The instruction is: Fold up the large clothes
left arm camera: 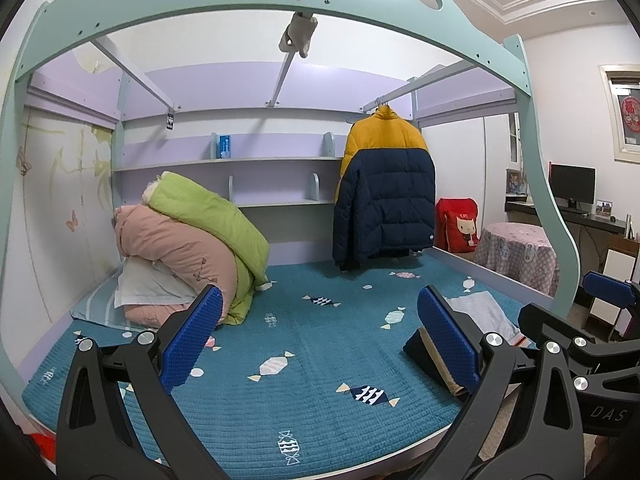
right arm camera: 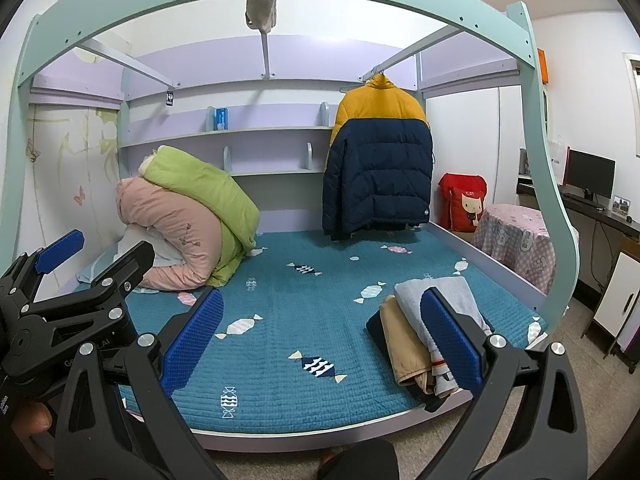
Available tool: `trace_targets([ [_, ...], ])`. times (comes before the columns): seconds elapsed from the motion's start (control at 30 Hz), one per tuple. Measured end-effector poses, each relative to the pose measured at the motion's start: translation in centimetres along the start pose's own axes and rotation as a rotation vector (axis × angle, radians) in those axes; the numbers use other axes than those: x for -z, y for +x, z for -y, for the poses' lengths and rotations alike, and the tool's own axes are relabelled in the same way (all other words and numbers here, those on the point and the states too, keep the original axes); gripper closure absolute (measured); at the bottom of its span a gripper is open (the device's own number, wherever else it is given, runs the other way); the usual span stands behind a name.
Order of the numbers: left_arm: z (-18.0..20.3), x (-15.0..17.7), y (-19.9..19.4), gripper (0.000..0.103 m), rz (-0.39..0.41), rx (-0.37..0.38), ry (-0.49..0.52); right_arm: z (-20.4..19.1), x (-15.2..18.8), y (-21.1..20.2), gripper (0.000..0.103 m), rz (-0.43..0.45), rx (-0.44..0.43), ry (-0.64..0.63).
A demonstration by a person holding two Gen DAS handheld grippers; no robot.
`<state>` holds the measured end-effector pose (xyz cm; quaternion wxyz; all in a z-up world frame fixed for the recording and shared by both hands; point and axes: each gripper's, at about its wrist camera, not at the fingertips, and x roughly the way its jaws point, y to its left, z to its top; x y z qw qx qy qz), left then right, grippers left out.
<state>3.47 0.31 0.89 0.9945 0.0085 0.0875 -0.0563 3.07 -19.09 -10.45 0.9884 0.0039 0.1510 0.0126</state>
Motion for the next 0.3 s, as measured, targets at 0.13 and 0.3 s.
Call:
trace_targets([
  [0.13, -0.8, 0.8, 2.4, 0.005, -0.027, 0.01, -0.008, -0.5, 0.2, 2.0, 0.008, -0.033, 0.006, -0.004],
  [0.3, -3.8, 3.3, 6.8, 0.005, -0.125, -0.01, -0.051, -2.7, 1.1, 7.0, 0.008, -0.128, -0.022, -0.029],
])
